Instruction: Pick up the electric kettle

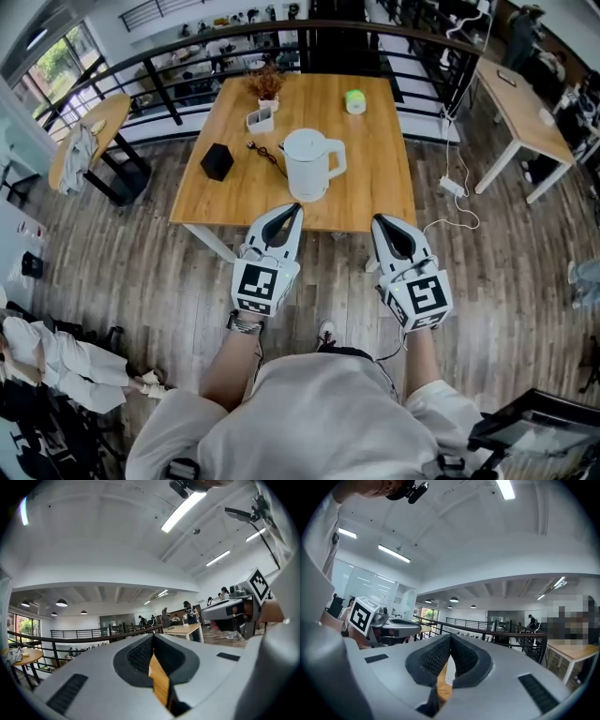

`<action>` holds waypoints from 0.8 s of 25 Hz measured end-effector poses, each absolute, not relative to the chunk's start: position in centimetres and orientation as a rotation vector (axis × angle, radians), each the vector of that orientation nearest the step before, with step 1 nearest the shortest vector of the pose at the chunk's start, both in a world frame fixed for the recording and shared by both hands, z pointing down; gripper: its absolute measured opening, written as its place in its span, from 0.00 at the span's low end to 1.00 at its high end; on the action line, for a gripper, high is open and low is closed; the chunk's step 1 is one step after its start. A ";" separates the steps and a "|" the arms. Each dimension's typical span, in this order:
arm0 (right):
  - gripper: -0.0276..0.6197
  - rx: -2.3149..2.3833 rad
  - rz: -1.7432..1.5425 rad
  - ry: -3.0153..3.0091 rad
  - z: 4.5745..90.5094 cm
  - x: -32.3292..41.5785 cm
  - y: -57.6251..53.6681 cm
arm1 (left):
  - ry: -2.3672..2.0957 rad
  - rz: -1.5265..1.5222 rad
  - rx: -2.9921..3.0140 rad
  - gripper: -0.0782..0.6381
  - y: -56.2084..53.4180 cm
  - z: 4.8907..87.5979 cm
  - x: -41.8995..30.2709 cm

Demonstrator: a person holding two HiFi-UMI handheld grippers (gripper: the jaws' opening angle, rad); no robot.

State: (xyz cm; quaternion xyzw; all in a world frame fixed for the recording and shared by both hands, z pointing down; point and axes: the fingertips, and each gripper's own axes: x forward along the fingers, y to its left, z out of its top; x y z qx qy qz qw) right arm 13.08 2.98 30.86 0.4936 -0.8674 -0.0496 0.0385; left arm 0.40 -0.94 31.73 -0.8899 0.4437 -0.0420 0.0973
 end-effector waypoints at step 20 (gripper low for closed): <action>0.05 1.502 -0.091 -2.681 31.9 16.3 -5.8 | 1.393 -0.175 -2.592 0.12 -8.6 32.8 1.9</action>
